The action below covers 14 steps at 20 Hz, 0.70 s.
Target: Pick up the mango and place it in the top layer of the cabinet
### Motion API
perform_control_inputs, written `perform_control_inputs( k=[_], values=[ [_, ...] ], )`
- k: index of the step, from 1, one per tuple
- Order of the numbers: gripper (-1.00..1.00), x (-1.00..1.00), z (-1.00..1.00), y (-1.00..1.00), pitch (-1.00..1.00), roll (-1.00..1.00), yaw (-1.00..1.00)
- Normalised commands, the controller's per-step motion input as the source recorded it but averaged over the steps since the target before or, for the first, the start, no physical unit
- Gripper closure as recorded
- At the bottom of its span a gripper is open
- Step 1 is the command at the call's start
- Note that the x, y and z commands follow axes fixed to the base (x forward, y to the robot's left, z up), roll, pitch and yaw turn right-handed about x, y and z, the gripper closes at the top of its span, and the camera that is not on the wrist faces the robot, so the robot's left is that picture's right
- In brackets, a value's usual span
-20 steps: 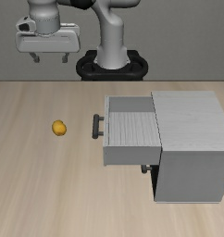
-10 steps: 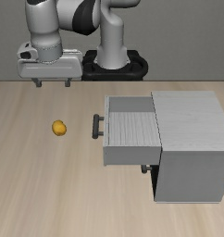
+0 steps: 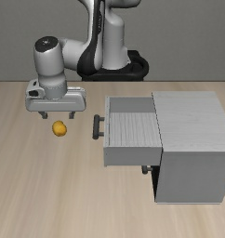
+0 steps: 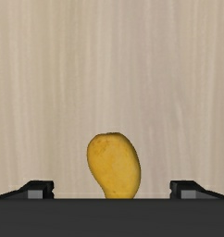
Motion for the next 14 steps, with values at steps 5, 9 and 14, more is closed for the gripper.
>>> perform_control_inputs(
  k=[5,9,14],
  values=[
    [-1.0,0.0,-1.0,0.0,0.0,0.0,0.0],
    [1.0,0.0,-0.25,0.0,0.0,0.0,0.0],
    [1.0,0.0,0.0,0.0,0.0,0.0,0.0]
  ],
)
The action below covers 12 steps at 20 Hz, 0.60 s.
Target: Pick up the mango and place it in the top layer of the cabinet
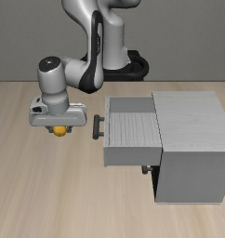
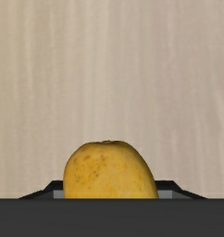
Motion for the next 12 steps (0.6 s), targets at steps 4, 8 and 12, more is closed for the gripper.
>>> perform_control_inputs(
  k=[4,8,12],
  values=[
    [1.0,0.0,0.75,0.0,0.0,0.0,0.0],
    [1.0,0.0,1.0,0.0,0.0,0.0,0.0],
    [1.0,0.0,1.0,0.0,0.0,0.0,0.0]
  ],
)
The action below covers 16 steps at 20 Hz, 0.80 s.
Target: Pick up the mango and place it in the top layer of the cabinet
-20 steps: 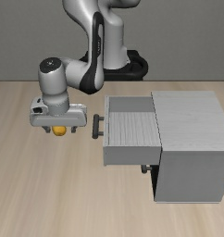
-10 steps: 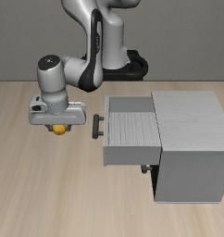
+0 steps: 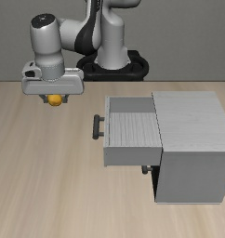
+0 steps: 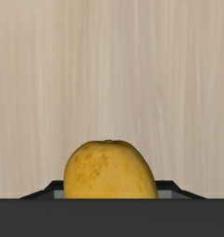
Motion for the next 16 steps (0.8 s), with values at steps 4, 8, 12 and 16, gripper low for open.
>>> perform_control_inputs(
  k=[4,8,12,16],
  values=[
    [1.0,0.0,1.0,0.0,0.0,0.0,0.0],
    [1.0,0.0,1.0,0.0,0.0,0.0,0.0],
    [1.0,0.0,0.0,1.0,0.0,0.0,0.0],
    [1.0,0.0,0.0,1.0,0.0,0.0,0.0]
  ],
)
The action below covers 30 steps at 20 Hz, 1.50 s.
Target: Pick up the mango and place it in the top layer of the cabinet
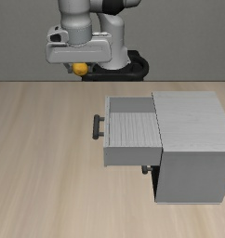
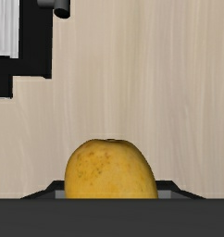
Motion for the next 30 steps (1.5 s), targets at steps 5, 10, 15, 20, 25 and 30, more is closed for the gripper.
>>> perform_control_inputs(
  k=[5,10,15,20,25,30],
  values=[
    [1.0,0.0,0.0,1.0,0.0,0.0,0.0],
    [1.0,0.0,0.0,1.0,0.0,0.0,0.0],
    [1.0,1.0,0.0,0.2,0.0,0.0,0.0],
    [1.0,1.0,0.0,0.0,0.0,0.0,0.0],
    [1.0,1.0,0.0,0.0,0.0,0.0,0.0],
    [-1.0,0.0,0.0,0.0,0.0,0.0,0.0]
  ],
)
